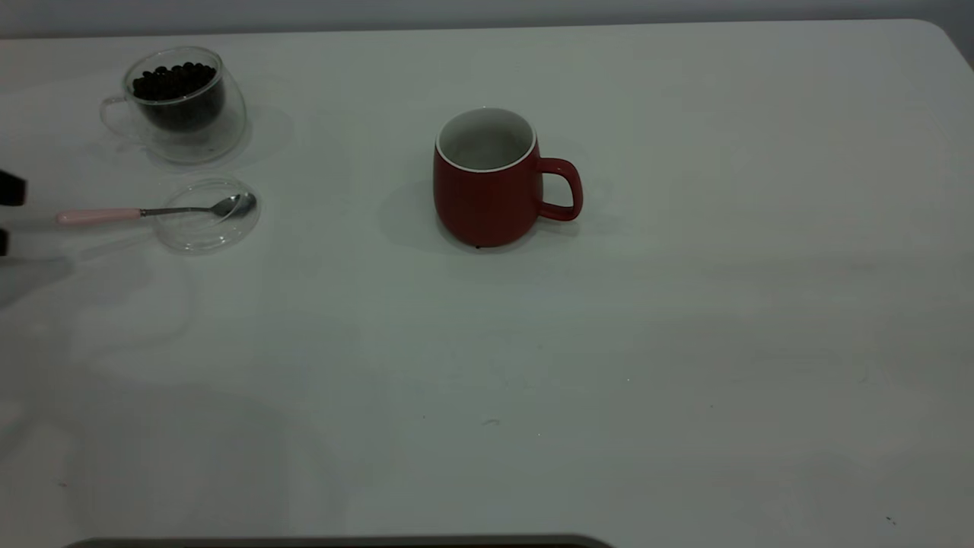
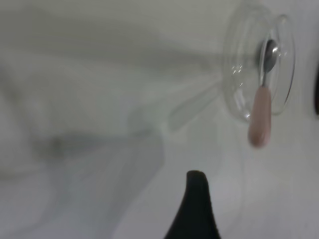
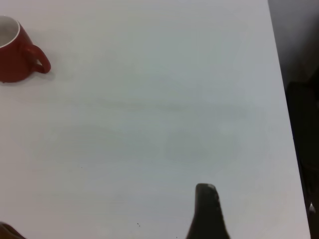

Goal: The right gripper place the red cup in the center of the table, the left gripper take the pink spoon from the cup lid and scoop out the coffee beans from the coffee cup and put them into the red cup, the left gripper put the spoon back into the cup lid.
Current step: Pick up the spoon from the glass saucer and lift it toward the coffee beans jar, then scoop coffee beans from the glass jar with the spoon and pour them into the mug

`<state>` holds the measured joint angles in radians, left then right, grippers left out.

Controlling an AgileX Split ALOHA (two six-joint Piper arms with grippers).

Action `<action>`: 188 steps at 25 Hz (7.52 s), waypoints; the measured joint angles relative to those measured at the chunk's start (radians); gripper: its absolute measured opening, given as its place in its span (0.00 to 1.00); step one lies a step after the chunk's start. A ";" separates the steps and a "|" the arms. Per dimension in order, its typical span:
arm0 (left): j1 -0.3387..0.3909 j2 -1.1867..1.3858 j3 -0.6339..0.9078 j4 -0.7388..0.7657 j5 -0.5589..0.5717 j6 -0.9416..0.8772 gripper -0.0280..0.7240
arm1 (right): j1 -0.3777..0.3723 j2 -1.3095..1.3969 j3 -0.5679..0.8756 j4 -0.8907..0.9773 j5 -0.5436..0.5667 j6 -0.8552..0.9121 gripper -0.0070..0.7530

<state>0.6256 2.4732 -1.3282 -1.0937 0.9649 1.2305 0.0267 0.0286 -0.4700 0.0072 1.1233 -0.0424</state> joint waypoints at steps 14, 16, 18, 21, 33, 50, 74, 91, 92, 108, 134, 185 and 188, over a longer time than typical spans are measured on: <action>-0.078 0.082 -0.010 -0.139 0.018 0.019 0.97 | 0.000 0.000 0.000 0.000 0.000 0.000 0.79; -0.078 0.093 -0.016 -0.141 0.028 0.019 0.97 | 0.000 0.000 0.000 0.000 0.000 0.000 0.79; -0.078 0.096 -0.016 -0.141 0.033 0.019 0.96 | 0.000 0.000 0.000 0.000 0.000 0.000 0.79; -0.078 0.097 -0.016 -0.142 0.042 0.031 0.90 | 0.000 0.000 0.000 0.000 0.000 -0.001 0.79; -0.078 0.097 -0.016 -0.142 0.045 0.043 0.39 | 0.000 0.000 0.000 0.000 0.000 0.000 0.79; 0.046 0.003 -0.016 -0.060 0.165 0.006 0.21 | 0.000 0.000 0.000 0.000 0.000 0.000 0.79; -0.061 -0.040 -0.270 -0.094 0.097 -0.002 0.21 | 0.000 0.000 0.000 0.000 0.000 0.000 0.79; -0.096 0.080 -0.347 -0.120 0.071 -0.016 0.21 | 0.000 0.000 0.000 0.000 0.001 0.000 0.79; -0.096 0.082 -0.347 -0.120 0.076 -0.029 0.21 | 0.000 0.000 0.000 0.000 0.001 0.000 0.79; -0.079 0.085 -0.347 -0.140 0.121 -0.205 0.21 | 0.000 0.000 0.000 0.000 0.001 0.000 0.79; -0.034 0.141 -0.351 -0.215 0.184 -0.188 0.21 | 0.000 -0.001 0.000 0.000 0.001 0.000 0.79; -0.474 0.050 -0.351 -0.202 0.191 -0.223 0.21 | 0.000 -0.001 0.000 0.000 0.001 0.000 0.79; -0.497 0.050 -0.351 -0.200 0.191 -0.223 0.21 | 0.000 -0.001 0.000 0.000 0.001 0.000 0.79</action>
<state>0.1286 2.5230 -1.6796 -1.2933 1.1559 1.0073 0.0267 0.0278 -0.4700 0.0072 1.1241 -0.0427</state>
